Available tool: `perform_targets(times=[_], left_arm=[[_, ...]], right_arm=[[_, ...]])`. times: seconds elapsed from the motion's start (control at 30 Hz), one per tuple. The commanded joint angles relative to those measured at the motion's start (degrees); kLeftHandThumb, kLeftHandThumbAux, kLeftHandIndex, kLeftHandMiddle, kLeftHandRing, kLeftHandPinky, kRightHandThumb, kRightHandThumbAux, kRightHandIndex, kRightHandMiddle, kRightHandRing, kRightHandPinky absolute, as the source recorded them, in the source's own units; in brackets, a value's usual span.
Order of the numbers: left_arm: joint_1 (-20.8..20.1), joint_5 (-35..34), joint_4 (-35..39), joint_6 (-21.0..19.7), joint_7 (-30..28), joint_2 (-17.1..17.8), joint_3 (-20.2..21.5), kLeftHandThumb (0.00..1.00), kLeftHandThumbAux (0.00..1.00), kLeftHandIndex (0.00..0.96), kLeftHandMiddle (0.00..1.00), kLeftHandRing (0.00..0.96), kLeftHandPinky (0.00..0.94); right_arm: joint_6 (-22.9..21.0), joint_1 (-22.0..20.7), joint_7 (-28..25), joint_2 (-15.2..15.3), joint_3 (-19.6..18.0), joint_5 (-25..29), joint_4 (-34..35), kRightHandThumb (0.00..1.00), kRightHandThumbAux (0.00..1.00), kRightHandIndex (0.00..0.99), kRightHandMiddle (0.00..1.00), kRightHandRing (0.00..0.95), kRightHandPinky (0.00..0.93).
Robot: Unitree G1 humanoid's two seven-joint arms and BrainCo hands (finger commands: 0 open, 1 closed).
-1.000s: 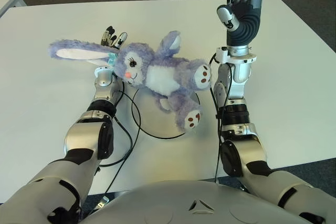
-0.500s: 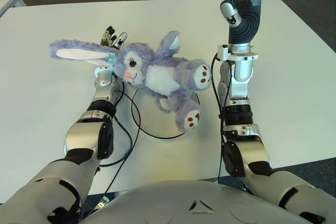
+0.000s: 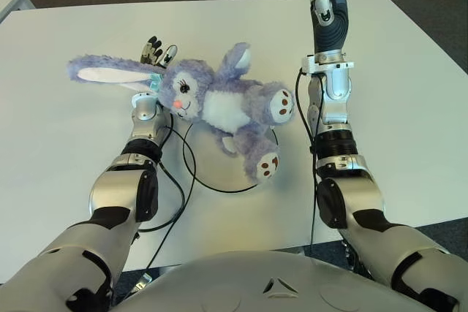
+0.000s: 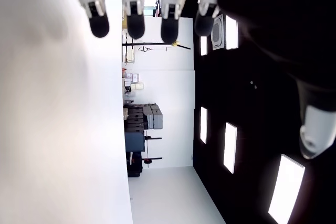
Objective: Put the doll into the plate.
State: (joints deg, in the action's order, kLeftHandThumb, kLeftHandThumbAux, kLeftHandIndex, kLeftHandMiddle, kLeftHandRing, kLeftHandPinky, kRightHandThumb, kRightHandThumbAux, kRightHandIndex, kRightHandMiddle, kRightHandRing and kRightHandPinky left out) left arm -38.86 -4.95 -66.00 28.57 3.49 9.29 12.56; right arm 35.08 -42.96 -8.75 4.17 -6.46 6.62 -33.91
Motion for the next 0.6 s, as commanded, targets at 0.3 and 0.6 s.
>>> perform_targets(times=[0.3,0.6], left_arm=[[3.98,0.32,-2.97,-2.11,0.11,-1.2,-0.02,0.0,0.516,0.018,0.095,0.06,0.0],[4.07,0.26,-2.84,-1.98,0.05,-1.18,0.0,0.0,0.512,0.016,0.087,0.051,0.0]], right_arm=[[4.17,-3.19,1.94,0.95,0.44,-3.72,-10.67,0.0,0.319,0.014,0.0,0.0,0.0],[8.12,-5.75,5.02,1.8,1.31,-7.39,-18.16,0.0,0.346,0.006,0.0,0.0,0.0]])
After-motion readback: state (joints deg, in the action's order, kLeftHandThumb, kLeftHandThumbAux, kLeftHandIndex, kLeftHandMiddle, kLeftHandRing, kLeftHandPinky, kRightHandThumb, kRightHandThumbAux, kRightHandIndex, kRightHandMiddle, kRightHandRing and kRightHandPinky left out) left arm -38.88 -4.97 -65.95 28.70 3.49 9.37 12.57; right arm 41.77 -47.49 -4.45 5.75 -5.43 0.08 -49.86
